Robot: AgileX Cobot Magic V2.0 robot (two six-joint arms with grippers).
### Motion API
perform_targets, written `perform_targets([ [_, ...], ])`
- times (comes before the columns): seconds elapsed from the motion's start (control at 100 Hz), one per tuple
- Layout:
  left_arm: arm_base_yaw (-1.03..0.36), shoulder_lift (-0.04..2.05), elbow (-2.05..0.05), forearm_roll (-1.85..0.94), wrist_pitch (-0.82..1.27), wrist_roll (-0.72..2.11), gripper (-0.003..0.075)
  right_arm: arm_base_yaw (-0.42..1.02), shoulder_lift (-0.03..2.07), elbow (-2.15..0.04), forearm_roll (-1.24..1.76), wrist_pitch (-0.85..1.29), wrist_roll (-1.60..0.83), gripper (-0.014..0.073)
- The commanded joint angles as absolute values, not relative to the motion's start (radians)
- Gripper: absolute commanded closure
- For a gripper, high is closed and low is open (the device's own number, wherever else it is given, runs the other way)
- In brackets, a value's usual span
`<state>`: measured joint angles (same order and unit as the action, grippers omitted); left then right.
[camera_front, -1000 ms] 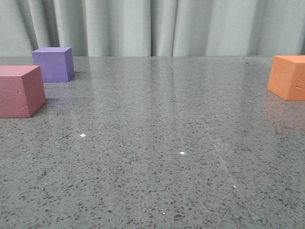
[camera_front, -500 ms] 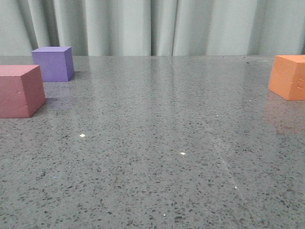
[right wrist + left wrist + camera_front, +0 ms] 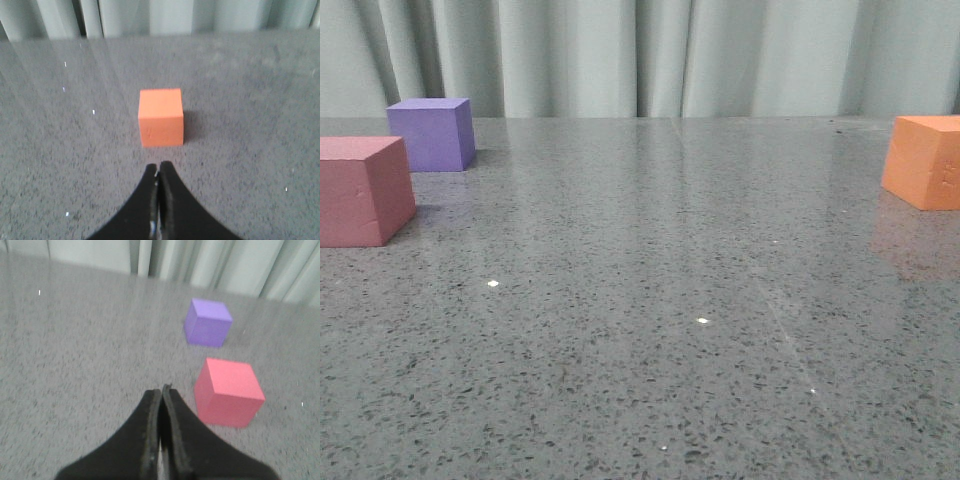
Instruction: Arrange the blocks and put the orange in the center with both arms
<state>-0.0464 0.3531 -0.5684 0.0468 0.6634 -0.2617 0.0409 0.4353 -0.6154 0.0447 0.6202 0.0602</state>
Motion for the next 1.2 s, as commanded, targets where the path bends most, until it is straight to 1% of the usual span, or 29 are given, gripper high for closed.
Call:
perform_targets([
  [0.0,-0.047,0.466,-0.716,0.036,0.763,-0.269,0.0739,0.041,0.53,-0.726,0.041,0.673,0.048,0.0662],
  [0.12,-0.047,0.598,-0.846,0.036,0.94,-0.249,0.0739,0.041,0.612,-0.797,0.061,0.763,0.048,0.0662],
  [0.27,-0.047,0.717,-0.934,0.036,1.05,-0.237,0.0739,0.041,0.659,-0.81,0.069,0.788,0.048,0.0662],
  [0.45,-0.047,0.777,-0.944,0.034,1.069,-0.236,0.0739,0.041,0.665,-0.81,0.069,0.795,0.048,0.0662],
  [0.69,-0.047,0.781,-0.944,0.04,1.065,-0.175,0.0738,0.041,0.668,-0.81,0.069,0.794,0.048,0.0657],
  [0.74,-0.047,0.781,-0.944,0.04,1.06,-0.154,0.0732,0.041,0.668,-0.81,0.069,0.791,0.048,0.0637],
  [0.78,-0.047,0.781,-0.944,0.04,1.058,-0.148,0.0715,0.041,0.668,-0.81,0.069,0.788,0.048,0.0604],
  [0.85,-0.047,0.781,-0.944,0.032,1.056,-0.13,0.0636,0.041,0.668,-0.81,0.069,0.781,0.048,0.0519],
  [0.91,-0.047,0.781,-0.944,0.032,1.052,-0.126,0.0514,0.041,0.668,-0.81,0.069,0.775,0.048,0.0421],
  [0.92,-0.047,0.781,-0.944,0.032,1.052,-0.125,0.0498,0.041,0.668,-0.81,0.069,0.775,0.048,0.0392],
  [0.95,-0.047,0.781,-0.944,0.03,1.052,-0.114,0.0407,0.041,0.668,-0.81,0.069,0.772,0.048,0.0331],
  [0.96,-0.047,0.781,-0.944,0.028,1.052,-0.11,0.0387,0.041,0.668,-0.81,0.069,0.772,0.048,0.0298],
  [0.97,-0.047,0.781,-0.944,0.028,1.052,-0.107,0.0345,0.041,0.668,-0.81,0.069,0.771,0.048,0.0282],
  [0.99,-0.047,0.781,-0.944,0.028,1.052,-0.101,0.0303,0.041,0.668,-0.81,0.069,0.77,0.048,0.023],
  [1.0,-0.047,0.781,-0.944,0.028,1.052,-0.101,0.026,0.041,0.668,-0.81,0.069,0.77,0.048,0.0213],
  [1.01,-0.047,0.781,-0.944,0.028,1.052,-0.101,0.0238,0.041,0.668,-0.81,0.069,0.77,0.048,0.0177],
  [1.02,-0.047,0.781,-0.944,0.028,1.052,-0.101,0.0195,0.041,0.668,-0.81,0.069,0.77,0.048,0.016],
  [1.03,-0.047,0.781,-0.944,0.028,1.052,-0.101,0.0153,0.041,0.668,-0.81,0.069,0.77,0.048,0.0125],
  [1.05,-0.047,0.781,-0.944,0.028,1.052,-0.101,0.0113,0.041,0.668,-0.81,0.069,0.77,0.048,0.009],
  [1.06,-0.047,0.781,-0.944,0.028,1.052,-0.101,0.0093,0.041,0.668,-0.81,0.069,0.77,0.048,0.0057],
  [1.07,-0.047,0.781,-0.944,0.028,1.051,-0.101,0.0057,0.041,0.668,-0.81,0.069,0.77,0.048,0.0041],
  [1.09,-0.047,0.781,-0.944,0.028,1.049,-0.101,0.0008,0.041,0.668,-0.81,0.069,0.769,0.048,-0.0004],
  [1.1,-0.047,0.781,-0.944,0.031,1.049,-0.101,-0.0004,0.041,0.668,-0.81,0.069,0.769,0.048,-0.0031],
  [1.13,-0.047,0.781,-0.944,0.033,1.049,-0.101,0.0013,0.041,0.668,-0.81,0.069,0.769,0.048,-0.0078],
  [1.19,-0.047,0.781,-0.945,0.037,1.051,-0.101,0.0054,0.041,0.668,-0.81,0.069,0.769,0.048,-0.0049],
])
